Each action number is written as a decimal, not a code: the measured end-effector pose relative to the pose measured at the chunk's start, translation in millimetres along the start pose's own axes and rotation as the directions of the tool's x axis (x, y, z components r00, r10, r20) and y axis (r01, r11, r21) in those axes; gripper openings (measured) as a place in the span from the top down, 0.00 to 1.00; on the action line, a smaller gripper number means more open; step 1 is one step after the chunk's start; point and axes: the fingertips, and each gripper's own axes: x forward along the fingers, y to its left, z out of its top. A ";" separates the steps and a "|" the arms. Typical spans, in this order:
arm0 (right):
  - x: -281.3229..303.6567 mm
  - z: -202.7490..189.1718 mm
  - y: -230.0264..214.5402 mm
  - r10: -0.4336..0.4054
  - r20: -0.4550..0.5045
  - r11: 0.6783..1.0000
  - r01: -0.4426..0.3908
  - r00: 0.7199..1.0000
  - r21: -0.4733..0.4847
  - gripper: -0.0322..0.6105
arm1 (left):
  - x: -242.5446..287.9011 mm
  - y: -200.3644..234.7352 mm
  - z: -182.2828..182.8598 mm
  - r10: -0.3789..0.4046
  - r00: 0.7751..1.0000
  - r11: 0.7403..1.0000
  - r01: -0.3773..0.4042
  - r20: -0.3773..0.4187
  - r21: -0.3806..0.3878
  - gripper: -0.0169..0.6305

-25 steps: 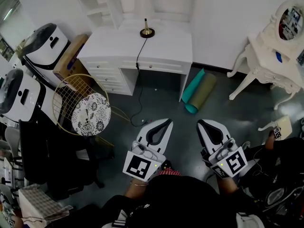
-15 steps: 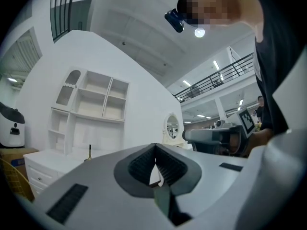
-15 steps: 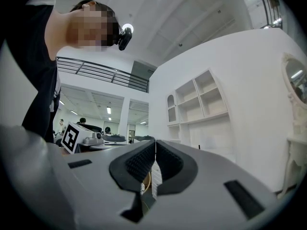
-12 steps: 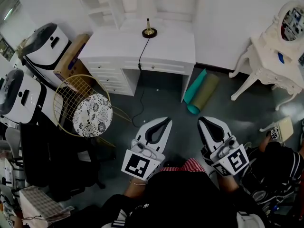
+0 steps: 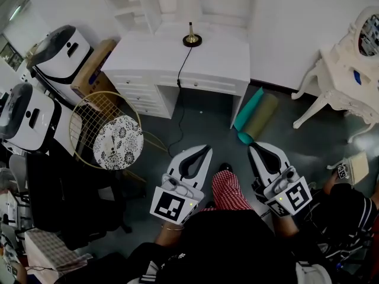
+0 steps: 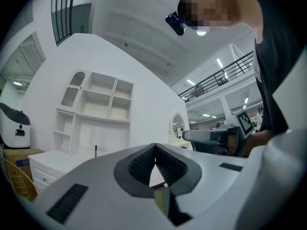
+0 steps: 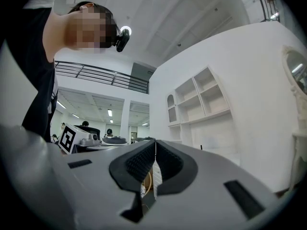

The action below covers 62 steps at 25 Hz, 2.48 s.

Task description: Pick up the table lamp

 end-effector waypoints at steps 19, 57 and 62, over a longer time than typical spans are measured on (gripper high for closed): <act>84.1 -6.0 -65.5 0.082 0.013 0.997 -0.082 0.997 -0.001 0.93 | 56.9 77.3 -3.4 0.088 0.996 0.996 -0.087 -0.014 0.019 0.95; 174.5 -10.4 -215.5 0.124 0.031 0.992 -0.124 0.992 0.011 0.93 | 204.2 148.7 -7.1 0.133 0.991 0.989 -0.132 -0.013 0.062 0.95; 184.2 -15.2 -237.5 0.128 0.028 0.992 -0.128 0.991 0.014 0.93 | 221.9 162.8 -9.0 0.160 0.987 0.985 -0.159 -0.011 0.065 0.95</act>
